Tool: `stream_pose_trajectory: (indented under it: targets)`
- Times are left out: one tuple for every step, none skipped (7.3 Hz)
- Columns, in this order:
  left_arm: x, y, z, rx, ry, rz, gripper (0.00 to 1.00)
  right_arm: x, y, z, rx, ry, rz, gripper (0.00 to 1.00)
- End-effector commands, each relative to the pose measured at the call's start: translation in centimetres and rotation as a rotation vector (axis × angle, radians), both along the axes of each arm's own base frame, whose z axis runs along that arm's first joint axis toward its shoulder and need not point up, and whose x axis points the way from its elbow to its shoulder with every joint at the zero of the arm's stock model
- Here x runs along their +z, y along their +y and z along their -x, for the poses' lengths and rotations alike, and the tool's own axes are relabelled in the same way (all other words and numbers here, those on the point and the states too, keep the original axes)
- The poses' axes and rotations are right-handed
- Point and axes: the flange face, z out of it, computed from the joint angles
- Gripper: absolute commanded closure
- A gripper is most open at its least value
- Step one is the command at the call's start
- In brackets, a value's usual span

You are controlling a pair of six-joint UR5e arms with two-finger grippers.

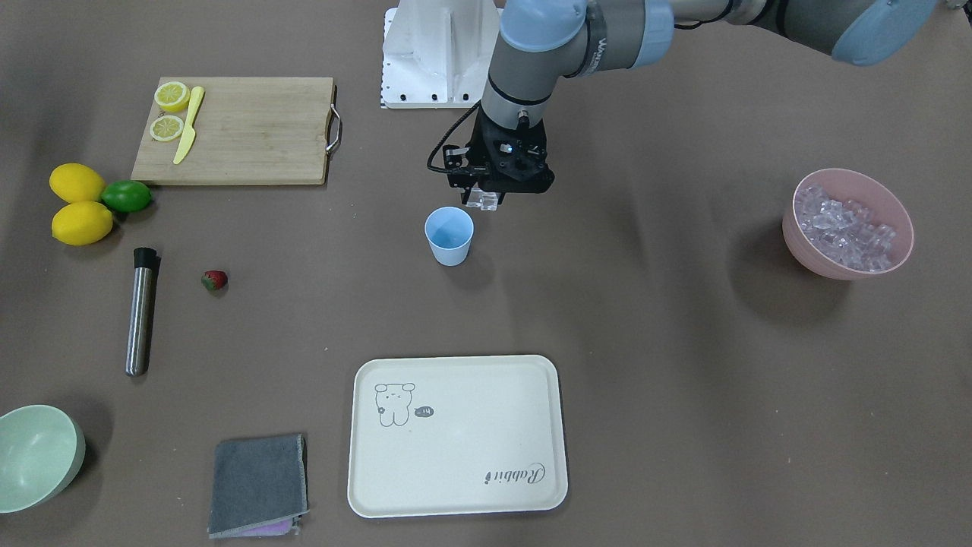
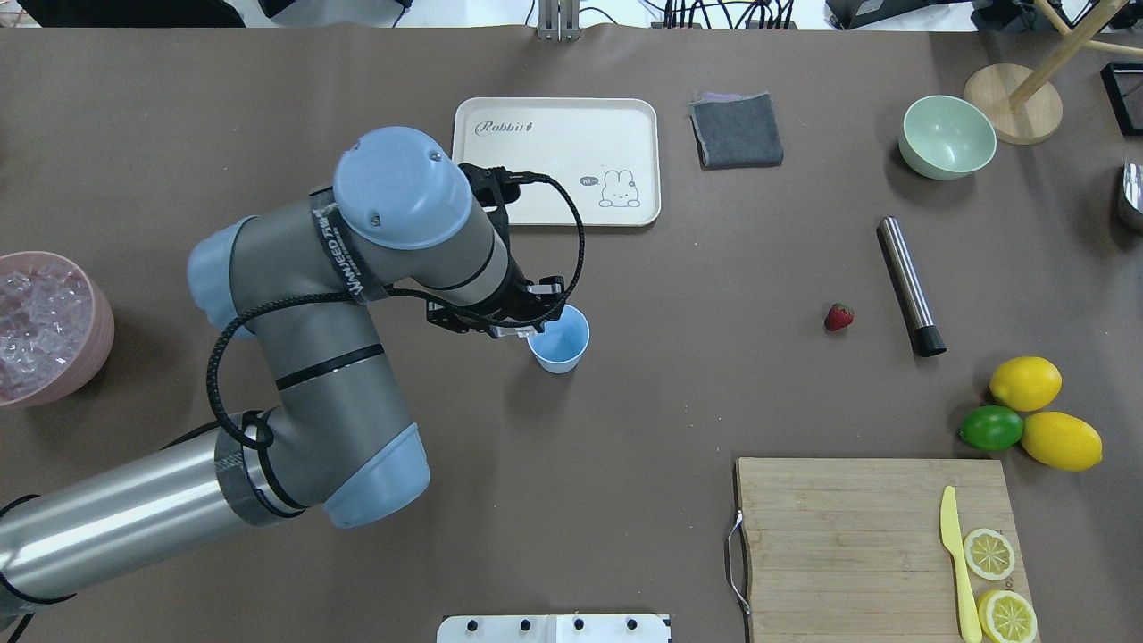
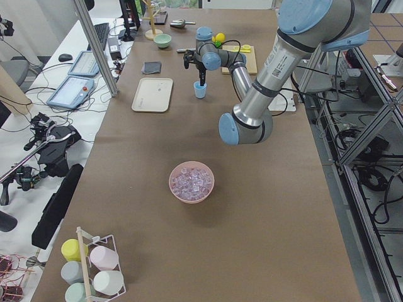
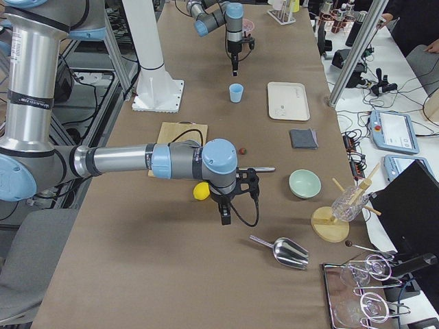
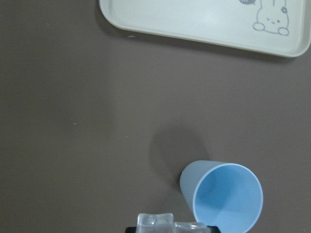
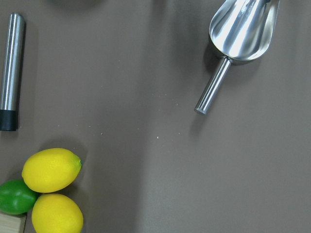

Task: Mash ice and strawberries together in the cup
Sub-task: 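Carry the ice cube with the left gripper over the blue cup and release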

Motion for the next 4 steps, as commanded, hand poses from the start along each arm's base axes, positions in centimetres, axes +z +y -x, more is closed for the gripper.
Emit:
stream_pose_trajectory:
  targets:
    - [-1.3, 0.4, -2.8, 0.006, -0.004, -0.018, 1.00, 0.1, 0.1, 0.2, -0.005, -0.006, 0.000, 0.00]
    - [-1.2, 0.0, -3.8, 0.007, 0.009, -0.026, 1.00, 0.4, 0.3, 0.2, -0.010, -0.006, 0.001, 0.00]
    - [-0.6, -0.5, -4.5, -0.007, 0.003, -0.039, 0.89, 0.6, 0.6, 0.2, -0.011, -0.007, 0.006, 0.00]
    - [-0.5, -0.1, -5.1, -0.011, -0.007, -0.058, 0.46, 0.9, 0.9, 0.2, -0.011, -0.007, 0.012, 0.00]
